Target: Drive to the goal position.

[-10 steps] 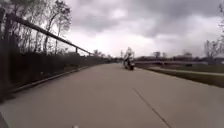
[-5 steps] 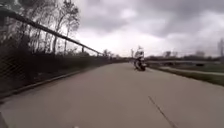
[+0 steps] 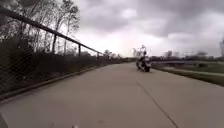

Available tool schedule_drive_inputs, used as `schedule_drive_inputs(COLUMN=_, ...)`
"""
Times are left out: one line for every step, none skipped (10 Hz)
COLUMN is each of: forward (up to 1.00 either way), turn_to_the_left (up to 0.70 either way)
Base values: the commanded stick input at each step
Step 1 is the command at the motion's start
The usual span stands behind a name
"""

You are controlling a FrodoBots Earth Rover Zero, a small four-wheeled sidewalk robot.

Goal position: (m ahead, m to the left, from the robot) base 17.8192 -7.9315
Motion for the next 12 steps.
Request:
schedule_drive_inputs(forward=1.00, turn_to_the_left=0.00)
schedule_drive_inputs(forward=1.00, turn_to_the_left=0.00)
schedule_drive_inputs(forward=1.00, turn_to_the_left=0.00)
schedule_drive_inputs(forward=1.00, turn_to_the_left=0.00)
schedule_drive_inputs(forward=1.00, turn_to_the_left=0.00)
schedule_drive_inputs(forward=1.00, turn_to_the_left=0.00)
schedule_drive_inputs(forward=1.00, turn_to_the_left=0.00)
schedule_drive_inputs(forward=1.00, turn_to_the_left=0.00)
schedule_drive_inputs(forward=1.00, turn_to_the_left=0.00)
schedule_drive_inputs(forward=1.00, turn_to_the_left=0.00)
schedule_drive_inputs(forward=1.00, turn_to_the_left=0.00)
schedule_drive_inputs(forward=1.00, turn_to_the_left=0.00)
